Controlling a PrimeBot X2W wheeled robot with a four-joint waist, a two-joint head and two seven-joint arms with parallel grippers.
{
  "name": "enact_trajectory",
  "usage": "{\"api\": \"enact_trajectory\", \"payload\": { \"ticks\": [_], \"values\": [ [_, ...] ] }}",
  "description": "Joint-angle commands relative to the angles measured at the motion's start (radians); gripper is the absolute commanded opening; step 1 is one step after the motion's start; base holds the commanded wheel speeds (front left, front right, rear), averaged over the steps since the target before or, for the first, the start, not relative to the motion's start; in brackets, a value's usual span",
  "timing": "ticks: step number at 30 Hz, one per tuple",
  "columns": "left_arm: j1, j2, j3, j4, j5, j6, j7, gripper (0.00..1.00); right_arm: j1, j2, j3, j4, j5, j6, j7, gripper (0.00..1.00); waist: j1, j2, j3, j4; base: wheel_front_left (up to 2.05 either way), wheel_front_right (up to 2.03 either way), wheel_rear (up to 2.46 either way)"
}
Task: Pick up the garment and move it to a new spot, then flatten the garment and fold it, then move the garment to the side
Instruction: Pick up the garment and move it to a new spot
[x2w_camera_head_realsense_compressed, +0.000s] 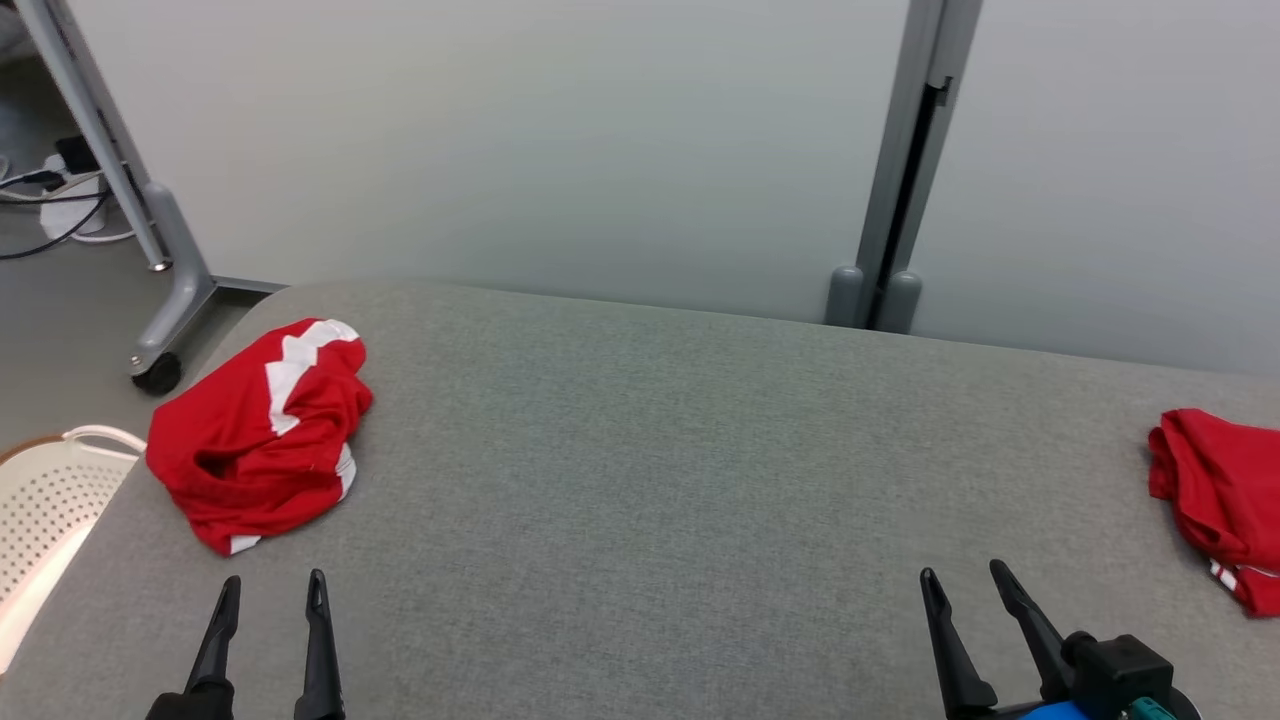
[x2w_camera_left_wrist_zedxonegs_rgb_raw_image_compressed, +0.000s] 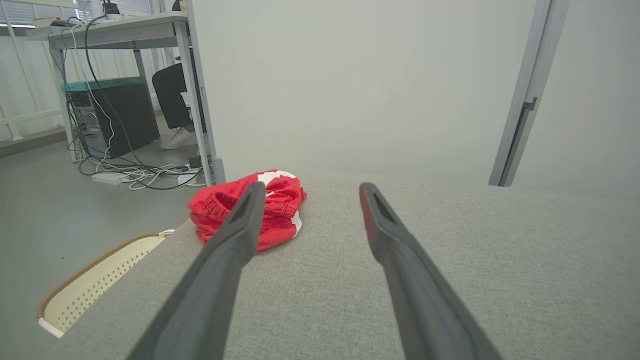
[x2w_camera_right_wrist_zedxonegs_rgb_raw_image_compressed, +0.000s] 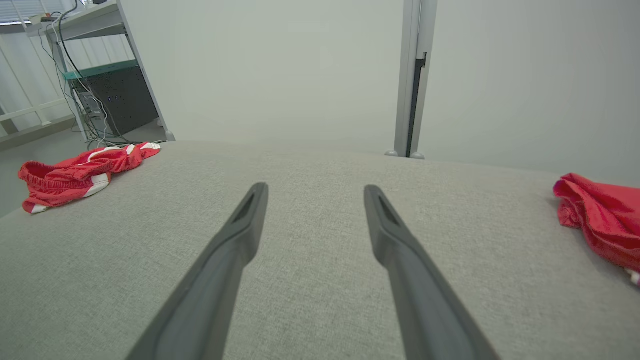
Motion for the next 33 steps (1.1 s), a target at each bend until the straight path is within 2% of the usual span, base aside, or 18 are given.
{"api": "enact_trajectory", "payload": {
  "ticks": [1, 11, 16, 23, 33],
  "values": [
    [0.003, 0.007, 0.002, -0.006, -0.001, 0.004, -0.005, 1.0, -0.014, 0.0, 0.004, 0.004, 0.005, 0.0, -0.006, 1.0, 0.0, -0.0001, 0.013, 0.03, 0.0, 0.0, 0.0],
    [0.012, 0.017, 0.011, -0.024, -0.009, 0.015, -0.005, 1.0, -0.031, 0.0, 0.01, 0.032, 0.01, 0.0, -0.014, 1.0, 0.0, -0.0001, 0.02, 0.151, 0.0, 0.0, 0.0],
    [0.02, 0.023, 0.017, -0.029, -0.013, 0.019, -0.005, 1.0, -0.037, 0.0, 0.014, 0.042, 0.014, 0.0, -0.017, 1.0, 0.0, -0.0001, 0.022, 0.184, 0.0, 0.0, 0.0],
    [0.03, 0.024, 0.024, -0.033, -0.021, 0.027, -0.005, 1.0, -0.045, 0.0, 0.025, 0.055, 0.013, 0.0, -0.02, 1.0, 0.0, -0.0001, 0.022, 0.185, 0.0, 0.0, 0.0],
    [-0.034, 0.032, 0.038, -0.013, -0.047, 0.028, -0.005, 1.0, -0.054, 0.0, 0.028, 0.039, -0.005, 0.0, -0.021, 1.0, 0.0, -0.0001, 0.033, 0.138, 0.0, 0.0, 0.0]
  ]
}}
